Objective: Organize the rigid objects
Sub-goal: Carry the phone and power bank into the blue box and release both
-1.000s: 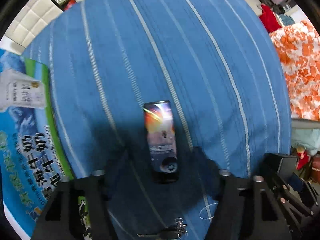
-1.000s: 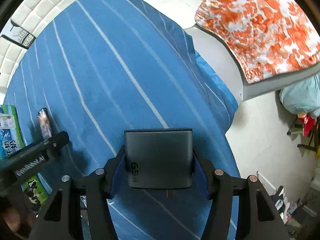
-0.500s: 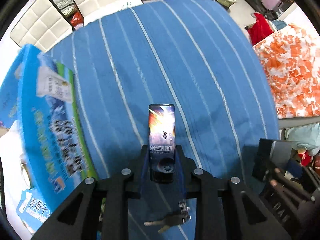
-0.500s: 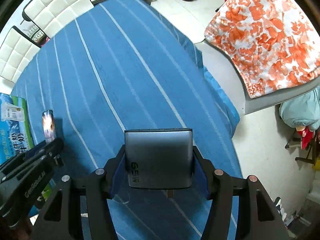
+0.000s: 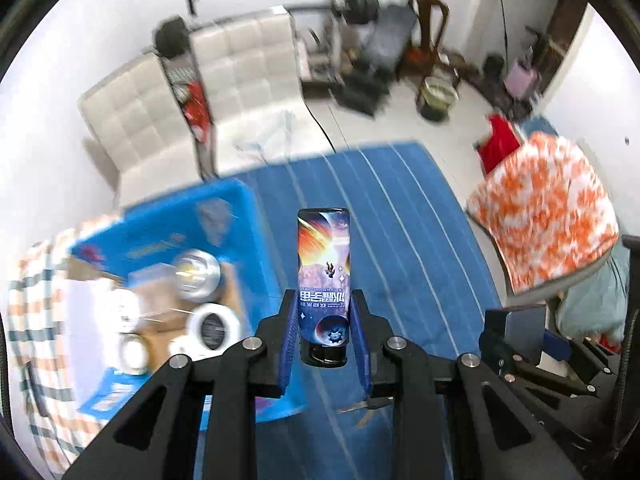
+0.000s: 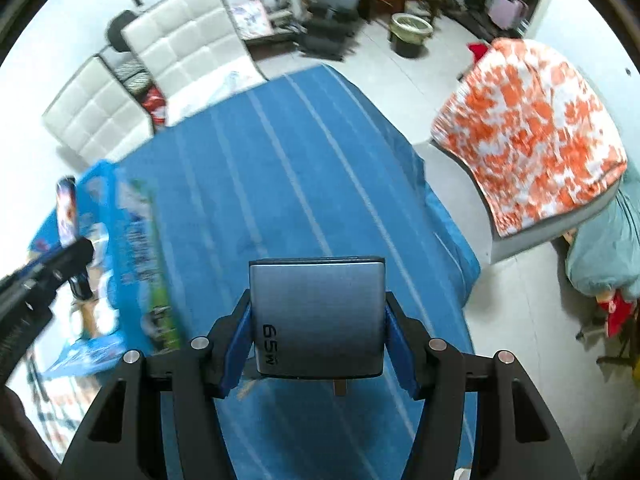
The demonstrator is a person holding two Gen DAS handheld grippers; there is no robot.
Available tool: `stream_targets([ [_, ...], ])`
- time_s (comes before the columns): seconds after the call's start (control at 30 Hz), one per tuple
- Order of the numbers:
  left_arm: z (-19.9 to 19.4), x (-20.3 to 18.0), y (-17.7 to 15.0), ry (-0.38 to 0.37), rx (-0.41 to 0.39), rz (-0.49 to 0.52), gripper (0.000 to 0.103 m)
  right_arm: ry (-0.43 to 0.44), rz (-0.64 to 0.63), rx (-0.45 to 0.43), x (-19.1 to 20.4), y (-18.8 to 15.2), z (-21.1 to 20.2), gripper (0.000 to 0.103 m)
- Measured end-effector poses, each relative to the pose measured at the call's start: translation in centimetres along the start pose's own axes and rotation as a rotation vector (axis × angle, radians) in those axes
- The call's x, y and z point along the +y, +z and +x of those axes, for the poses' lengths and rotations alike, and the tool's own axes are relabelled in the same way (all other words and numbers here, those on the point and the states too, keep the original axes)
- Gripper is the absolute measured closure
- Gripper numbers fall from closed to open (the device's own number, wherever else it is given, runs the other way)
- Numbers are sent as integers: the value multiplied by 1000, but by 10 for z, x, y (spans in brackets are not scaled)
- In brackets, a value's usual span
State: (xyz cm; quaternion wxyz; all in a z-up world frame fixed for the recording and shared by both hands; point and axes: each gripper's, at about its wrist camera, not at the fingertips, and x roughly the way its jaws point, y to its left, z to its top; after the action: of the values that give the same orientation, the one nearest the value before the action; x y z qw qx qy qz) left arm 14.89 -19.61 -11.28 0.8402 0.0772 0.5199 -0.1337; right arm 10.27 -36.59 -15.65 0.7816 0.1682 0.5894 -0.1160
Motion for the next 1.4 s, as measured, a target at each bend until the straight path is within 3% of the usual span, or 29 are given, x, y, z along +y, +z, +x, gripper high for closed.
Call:
stream_targets([
  [0.3, -94, 89, -28, 135, -150, -93, 81, 112, -191, -201, 109, -28, -110, 41],
  [0.43, -121, 105, -39, 173, -196, -126, 81, 163, -265, -255, 152, -39, -143, 41],
  [0.63, -149, 129, -49, 216, -256, -171, 81, 211, -349, -283, 198, -53, -169, 41],
  [0.8, -141, 143, -53, 209, -242, -193, 81, 218, -381, -274, 220, -54, -165, 41],
  [0.93, -124, 160, -58, 198, -193, -220, 81, 210, -401, -249, 238, -51, -147, 41],
  [1.03, -100, 180, -60, 156, -114, -250, 81, 200, -399, -209, 247, -43, -114, 41],
  [1.13, -58, 205, -59, 94, -1, -279, 81, 200, -374, -118, 255, -31, -59, 41],
  [1.4, 60, 245, -79, 9, 244, -362, 81, 72, -404, 113, 283, -28, 97, 41],
])
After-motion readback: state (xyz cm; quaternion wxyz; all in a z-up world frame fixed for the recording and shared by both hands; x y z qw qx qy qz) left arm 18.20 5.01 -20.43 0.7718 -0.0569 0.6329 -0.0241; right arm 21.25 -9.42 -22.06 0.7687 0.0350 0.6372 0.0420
